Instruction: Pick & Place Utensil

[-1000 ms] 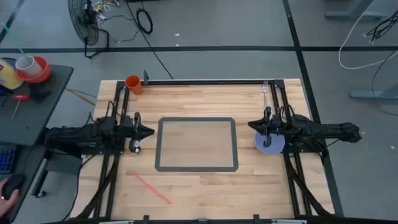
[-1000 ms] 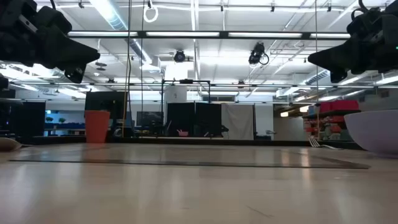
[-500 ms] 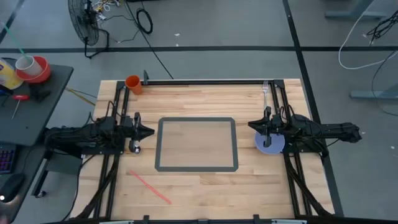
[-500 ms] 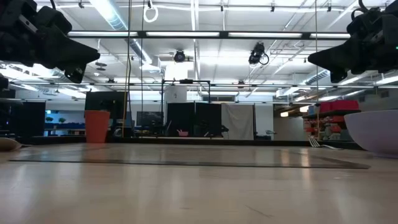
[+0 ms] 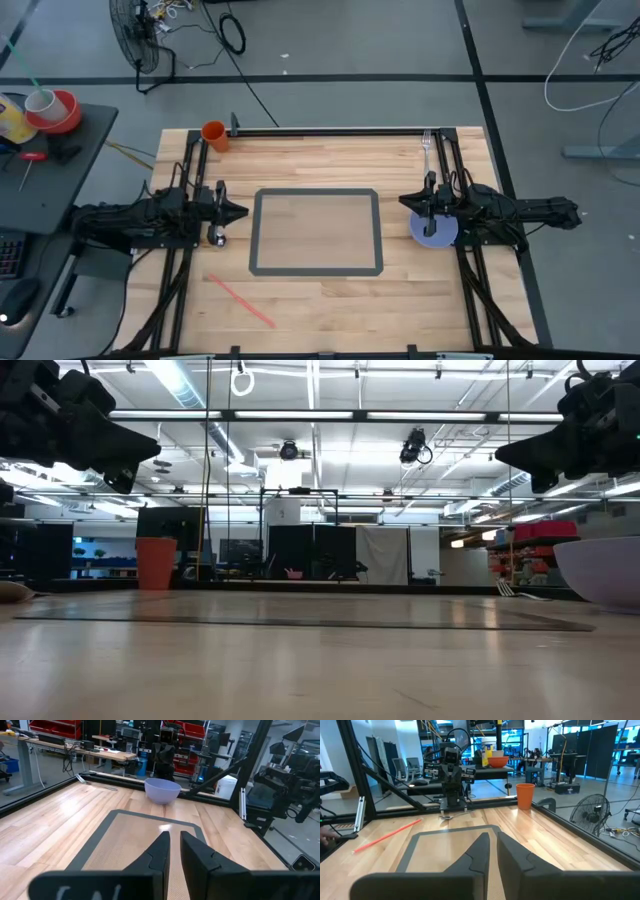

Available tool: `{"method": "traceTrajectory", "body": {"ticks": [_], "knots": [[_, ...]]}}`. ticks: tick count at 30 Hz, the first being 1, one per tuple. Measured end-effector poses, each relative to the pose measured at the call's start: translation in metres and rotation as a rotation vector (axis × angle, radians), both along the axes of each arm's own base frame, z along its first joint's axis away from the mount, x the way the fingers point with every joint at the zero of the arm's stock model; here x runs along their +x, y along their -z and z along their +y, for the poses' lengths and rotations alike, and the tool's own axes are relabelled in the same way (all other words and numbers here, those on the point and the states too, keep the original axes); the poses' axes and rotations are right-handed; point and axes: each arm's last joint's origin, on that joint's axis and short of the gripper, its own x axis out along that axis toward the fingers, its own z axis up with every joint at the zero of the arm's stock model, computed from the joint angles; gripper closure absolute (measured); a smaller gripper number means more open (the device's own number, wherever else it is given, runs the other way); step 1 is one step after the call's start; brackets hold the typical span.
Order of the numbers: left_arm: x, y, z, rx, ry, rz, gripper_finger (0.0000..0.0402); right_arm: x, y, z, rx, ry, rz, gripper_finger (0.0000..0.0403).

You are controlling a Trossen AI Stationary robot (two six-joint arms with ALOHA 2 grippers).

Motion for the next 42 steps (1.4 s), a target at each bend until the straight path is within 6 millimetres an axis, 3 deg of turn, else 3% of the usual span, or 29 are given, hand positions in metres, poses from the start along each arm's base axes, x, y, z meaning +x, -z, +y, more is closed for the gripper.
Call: {"method": "traceTrajectory", "body": {"ticks": [20,32,42], "knots": [[0.000,0.000,0.000,0.000,0.000,0.000,0.0353,0.000,0.000,0.000,-0.001,0.000,-0.005,0.0364],[0.000,0.000,0.000,0.000,0.000,0.000,0.0353,-0.007,-0.033,-0.001,0.029,0.038,-0.353,0.0364],[0.000,0.000,0.000,0.000,0.000,0.000,0.0353,-0.010,-0.039,-0.006,-0.069,0.223,-0.385,0.0364]]}}
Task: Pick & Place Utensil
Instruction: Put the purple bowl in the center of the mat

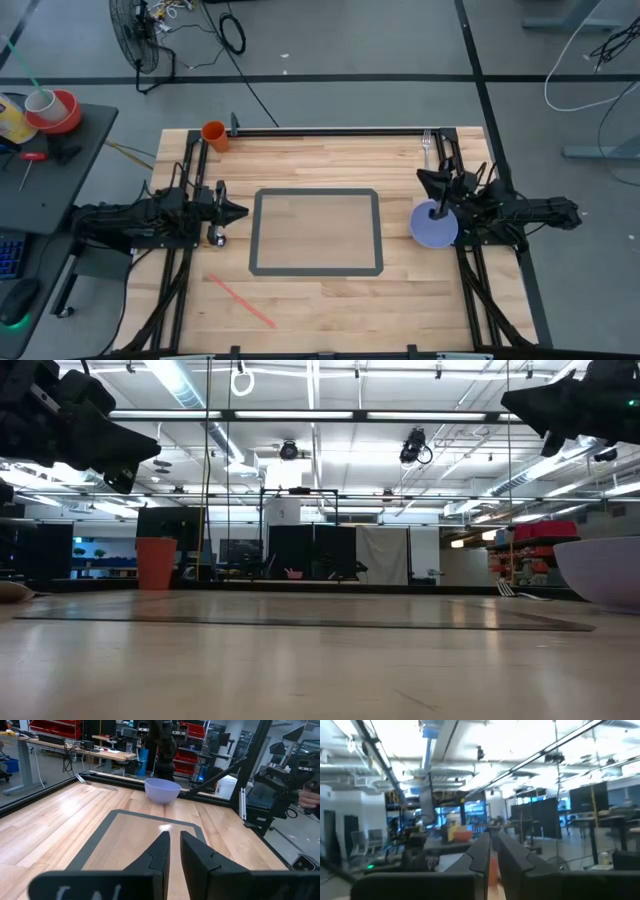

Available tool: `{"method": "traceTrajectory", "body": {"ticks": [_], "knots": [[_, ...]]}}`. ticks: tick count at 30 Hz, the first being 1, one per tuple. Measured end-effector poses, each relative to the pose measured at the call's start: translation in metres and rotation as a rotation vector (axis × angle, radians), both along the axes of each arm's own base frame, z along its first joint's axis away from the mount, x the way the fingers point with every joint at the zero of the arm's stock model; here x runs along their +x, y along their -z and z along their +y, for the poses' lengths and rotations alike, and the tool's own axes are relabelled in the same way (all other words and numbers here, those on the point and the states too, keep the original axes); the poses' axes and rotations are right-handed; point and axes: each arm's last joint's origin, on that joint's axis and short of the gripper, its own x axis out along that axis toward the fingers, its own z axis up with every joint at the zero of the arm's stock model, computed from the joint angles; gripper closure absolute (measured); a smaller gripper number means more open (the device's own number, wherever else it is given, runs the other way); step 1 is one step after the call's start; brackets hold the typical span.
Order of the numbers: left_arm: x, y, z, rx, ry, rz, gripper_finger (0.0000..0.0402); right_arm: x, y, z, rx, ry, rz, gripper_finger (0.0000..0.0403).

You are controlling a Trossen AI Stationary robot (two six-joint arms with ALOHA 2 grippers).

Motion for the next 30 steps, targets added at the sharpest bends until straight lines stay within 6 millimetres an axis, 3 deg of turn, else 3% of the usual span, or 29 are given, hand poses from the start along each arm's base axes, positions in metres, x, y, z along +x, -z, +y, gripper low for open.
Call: {"method": "traceTrajectory", "body": {"ticks": [7,16,24,30], "knots": [[0.000,0.000,0.000,0.000,0.000,0.000,0.0353,0.014,-0.001,0.002,0.043,-0.041,0.231,0.0352],[0.000,0.000,0.000,0.000,0.000,0.000,0.0353,0.036,-0.019,0.013,0.152,-0.138,0.615,0.0277],[0.000,0.000,0.000,0.000,0.000,0.000,0.0353,0.058,-0.037,0.037,0.262,-0.197,1.088,0.0222],[0.000,0.000,0.000,0.000,0.000,0.000,0.0353,0.069,-0.044,0.055,0.493,-0.210,1.456,0.0190]]}}
